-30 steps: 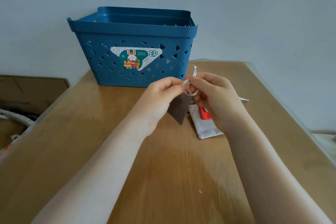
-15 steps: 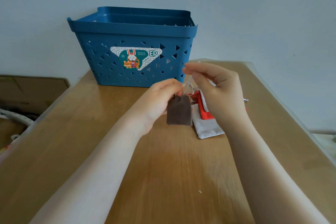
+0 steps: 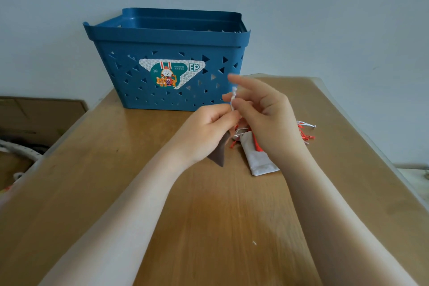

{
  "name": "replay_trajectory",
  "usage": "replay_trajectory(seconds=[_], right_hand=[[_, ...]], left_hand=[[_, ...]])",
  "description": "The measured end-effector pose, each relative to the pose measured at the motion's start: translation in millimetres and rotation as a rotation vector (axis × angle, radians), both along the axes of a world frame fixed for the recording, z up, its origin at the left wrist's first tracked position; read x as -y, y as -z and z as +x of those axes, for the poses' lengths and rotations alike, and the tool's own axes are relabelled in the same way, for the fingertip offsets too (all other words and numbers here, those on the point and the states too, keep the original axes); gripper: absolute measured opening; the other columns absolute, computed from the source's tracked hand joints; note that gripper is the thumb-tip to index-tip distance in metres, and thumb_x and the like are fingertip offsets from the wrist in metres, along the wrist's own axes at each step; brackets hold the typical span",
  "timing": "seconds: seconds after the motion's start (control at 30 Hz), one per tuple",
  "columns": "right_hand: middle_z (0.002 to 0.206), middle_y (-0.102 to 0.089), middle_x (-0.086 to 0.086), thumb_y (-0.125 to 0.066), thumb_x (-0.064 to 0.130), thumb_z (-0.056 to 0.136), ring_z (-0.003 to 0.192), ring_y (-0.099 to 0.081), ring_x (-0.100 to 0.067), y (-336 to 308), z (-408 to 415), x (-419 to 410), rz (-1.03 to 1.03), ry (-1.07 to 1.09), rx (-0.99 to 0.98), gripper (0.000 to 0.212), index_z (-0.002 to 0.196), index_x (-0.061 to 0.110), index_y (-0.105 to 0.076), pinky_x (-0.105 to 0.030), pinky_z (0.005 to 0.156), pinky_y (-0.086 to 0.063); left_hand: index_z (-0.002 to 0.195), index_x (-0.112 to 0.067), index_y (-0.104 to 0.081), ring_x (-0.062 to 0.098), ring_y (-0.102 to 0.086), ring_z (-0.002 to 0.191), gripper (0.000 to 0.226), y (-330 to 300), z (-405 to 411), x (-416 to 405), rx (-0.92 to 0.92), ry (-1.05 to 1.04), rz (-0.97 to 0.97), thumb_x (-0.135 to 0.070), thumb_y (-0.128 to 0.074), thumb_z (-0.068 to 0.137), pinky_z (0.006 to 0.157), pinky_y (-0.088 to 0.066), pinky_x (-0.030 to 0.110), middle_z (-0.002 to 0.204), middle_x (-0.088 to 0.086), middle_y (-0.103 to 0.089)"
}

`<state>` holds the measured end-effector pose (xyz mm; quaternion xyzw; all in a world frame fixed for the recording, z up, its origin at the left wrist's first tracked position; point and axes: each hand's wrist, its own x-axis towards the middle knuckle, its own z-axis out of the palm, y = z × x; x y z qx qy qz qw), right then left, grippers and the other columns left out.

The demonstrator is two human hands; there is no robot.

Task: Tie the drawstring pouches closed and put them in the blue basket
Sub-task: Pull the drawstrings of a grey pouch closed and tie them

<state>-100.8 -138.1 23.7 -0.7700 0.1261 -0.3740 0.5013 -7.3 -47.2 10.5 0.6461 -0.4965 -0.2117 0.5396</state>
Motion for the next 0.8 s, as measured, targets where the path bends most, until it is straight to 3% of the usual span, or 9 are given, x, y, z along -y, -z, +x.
replay_trajectory(seconds=[0.1, 0.17, 0.27, 0.4, 0.47, 0.53, 0.6, 0.7, 0.8], right_hand=[[0.086, -0.07, -0.001, -0.056, 0.004, 0.09, 0.072, -0.066, -0.019, -1, -1, -1, 0.101, -0.008, -0.005, 0.045, 0.126, 0.027, -0.042, -0.027, 0.067, -0.056], [0.085, -0.068, 0.001, -0.058, 0.004, 0.089, 0.072, -0.066, -0.018, -1, -1, -1, 0.082, 0.002, -0.062, 0.041, 0.123, 0.022, -0.046, -0.038, 0.07, -0.057], [0.085, -0.067, -0.003, -0.059, 0.002, 0.087, 0.074, -0.065, -0.017, 0, -1, -1, 0.005, -0.011, -0.14, 0.023, 0.104, 0.018, -0.059, -0.051, 0.066, -0.056], [0.08, -0.07, -0.003, -0.059, 0.002, 0.087, 0.07, -0.066, -0.009, -1, -3, 1, -0.02, -0.049, -0.125, 0.014, 0.091, 0.013, -0.066, -0.027, 0.053, -0.053], [0.077, -0.068, 0.002, -0.059, -0.001, 0.086, 0.069, -0.064, -0.003, -2, -3, 0, -0.019, -0.107, -0.111, 0.013, 0.092, 0.008, -0.065, -0.014, 0.056, -0.048], [0.078, -0.068, 0.005, -0.063, 0.0, 0.084, 0.074, -0.066, -0.003, -1, -3, -1, -0.055, -0.136, -0.119, 0.012, 0.093, 0.008, -0.065, -0.014, 0.068, -0.05], [0.078, -0.07, 0.007, -0.066, 0.005, 0.083, 0.075, -0.067, -0.005, -1, -2, -1, -0.1, -0.112, -0.14, 0.01, 0.091, 0.011, -0.067, -0.019, 0.069, -0.054], [0.061, -0.064, 0.014, -0.065, 0.006, 0.084, 0.051, -0.058, -0.002, -2, -3, -1, -0.121, -0.049, -0.156, 0.009, 0.079, 0.013, -0.066, -0.017, 0.04, -0.044], [0.058, -0.059, 0.007, -0.063, 0.006, 0.087, 0.039, -0.049, 0.0, -4, -5, -1, -0.11, -0.028, -0.185, 0.013, 0.075, 0.011, -0.063, -0.01, 0.033, -0.031]], left_hand=[[0.059, -0.013, -0.041, 0.017, -0.039, 0.055, 0.036, 0, 3, 0, -0.01, -0.044, 0.0, -0.023, -0.043, 0.094, 0.058, -0.03, 0.032, 0.057, 0.009, -0.042], [0.056, -0.019, -0.04, 0.018, -0.038, 0.058, 0.033, 0, 4, -1, -0.008, -0.08, -0.008, -0.027, -0.041, 0.088, 0.06, -0.029, 0.033, 0.059, 0.008, -0.041], [0.053, -0.02, -0.036, 0.015, -0.038, 0.061, 0.031, -2, 6, -1, 0.011, -0.135, -0.023, -0.027, -0.041, 0.083, 0.062, -0.029, 0.031, 0.059, 0.01, -0.039], [0.056, -0.012, -0.04, 0.01, -0.037, 0.061, 0.031, -4, 9, -3, 0.039, -0.168, -0.028, -0.026, -0.042, 0.084, 0.062, -0.028, 0.032, 0.059, 0.002, -0.039], [0.057, -0.012, -0.041, 0.009, -0.038, 0.061, 0.034, -5, 11, -5, 0.037, -0.165, -0.037, -0.02, -0.044, 0.09, 0.062, -0.028, 0.032, 0.059, -0.001, -0.039], [0.058, -0.011, -0.043, 0.01, -0.039, 0.062, 0.035, -5, 12, -5, 0.024, -0.172, -0.037, -0.015, -0.044, 0.093, 0.061, -0.029, 0.029, 0.06, 0.0, -0.04], [0.058, -0.011, -0.043, 0.007, -0.037, 0.06, 0.035, -5, 13, -5, 0.03, -0.184, -0.021, -0.012, -0.044, 0.093, 0.056, -0.028, 0.022, 0.058, -0.004, -0.039], [0.057, -0.012, -0.046, 0.004, -0.041, 0.06, 0.034, -3, 14, -3, 0.059, -0.208, 0.012, -0.013, -0.046, 0.091, 0.055, -0.029, 0.018, 0.06, -0.009, -0.043], [0.05, -0.017, -0.052, 0.001, -0.048, 0.07, 0.032, -2, 15, -1, 0.02, -0.294, -0.074, -0.014, -0.054, 0.082, 0.062, -0.034, 0.015, 0.075, -0.007, -0.05]])
